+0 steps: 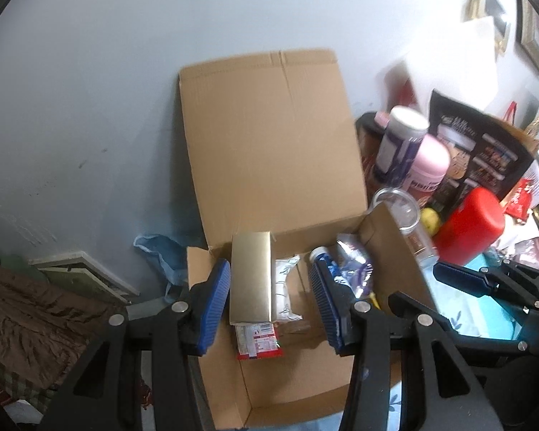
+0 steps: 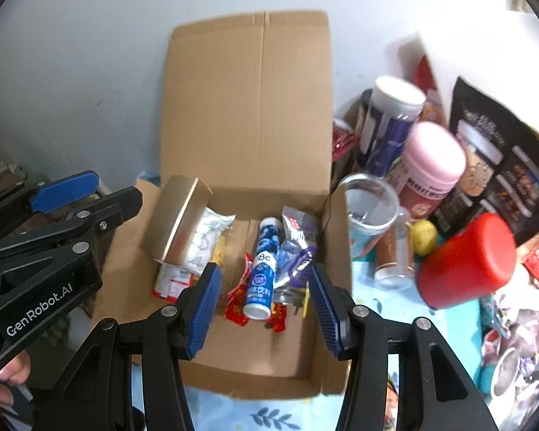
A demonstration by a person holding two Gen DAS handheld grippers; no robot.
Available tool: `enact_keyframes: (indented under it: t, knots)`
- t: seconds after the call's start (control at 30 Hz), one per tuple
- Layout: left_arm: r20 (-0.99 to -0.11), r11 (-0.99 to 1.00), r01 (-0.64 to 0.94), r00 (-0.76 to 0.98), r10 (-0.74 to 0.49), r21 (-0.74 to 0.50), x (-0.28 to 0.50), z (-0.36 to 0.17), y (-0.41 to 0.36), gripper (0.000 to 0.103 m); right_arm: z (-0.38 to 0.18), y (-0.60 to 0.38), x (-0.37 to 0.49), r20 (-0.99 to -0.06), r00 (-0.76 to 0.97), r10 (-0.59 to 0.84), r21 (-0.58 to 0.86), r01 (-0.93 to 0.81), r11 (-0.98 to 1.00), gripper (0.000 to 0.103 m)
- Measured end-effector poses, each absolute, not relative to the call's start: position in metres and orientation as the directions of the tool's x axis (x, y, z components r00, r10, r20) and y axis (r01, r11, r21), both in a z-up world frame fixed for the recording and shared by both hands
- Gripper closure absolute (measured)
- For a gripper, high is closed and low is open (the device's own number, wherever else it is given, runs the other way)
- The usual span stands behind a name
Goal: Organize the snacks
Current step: 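Withdraw both tools from the box back over the table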
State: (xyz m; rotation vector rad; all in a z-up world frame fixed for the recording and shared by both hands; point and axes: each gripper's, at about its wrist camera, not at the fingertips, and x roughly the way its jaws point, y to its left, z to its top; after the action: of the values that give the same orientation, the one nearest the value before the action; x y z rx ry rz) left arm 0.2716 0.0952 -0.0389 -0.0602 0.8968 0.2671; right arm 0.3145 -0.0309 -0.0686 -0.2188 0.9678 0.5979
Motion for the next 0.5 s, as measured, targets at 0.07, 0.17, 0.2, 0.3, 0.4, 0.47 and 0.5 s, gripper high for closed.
enact_keyframes:
  t: [0.07,0.17,0.2,0.3,0.4,0.47,0.5]
  knots:
    - [-0.766,0.966,-0.252,0.611,0.202,0.053,0.263,-0.025,0.091,0.056,-0.054,-0.039,0.304,-0.81,0.443,0.383,0.08,-0.564,0.822,0.052]
    - [-0.741,0.968,-0.246,0.643,0.195,0.042,0.249,-0.007,0.083,0.056,-0.041,-0.046,0.292,-0.79,0.469,0.395,0.077,-0.562,0.823,0.052]
    - [-0.735,0.969,-0.244,0.65,0.194,0.04,0.246,-0.003,0.081,0.056,-0.035,-0.051,0.286,-0.783,0.479,0.397,0.077,-0.559,0.825,0.052]
    - [-0.714,0.973,-0.228,0.676,0.181,0.031,0.232,0.012,0.07,0.056,-0.023,-0.065,0.274,-0.77,0.497,0.4,0.077,-0.551,0.831,0.052]
    - [-0.69,0.98,-0.198,0.705,0.162,0.028,0.217,0.025,0.058,0.056,-0.009,-0.082,0.256,-0.754,0.525,0.396,0.068,-0.537,0.841,0.052]
    - [-0.673,0.984,-0.176,0.725,0.147,0.026,0.206,0.035,0.048,0.056,-0.002,-0.091,0.246,-0.746,0.539,0.39,0.06,-0.53,0.846,0.052]
    - [-0.668,0.986,-0.167,0.732,0.139,0.021,0.202,0.038,0.044,0.056,0.002,-0.096,0.24,-0.744,0.544,0.388,0.056,-0.528,0.848,0.052]
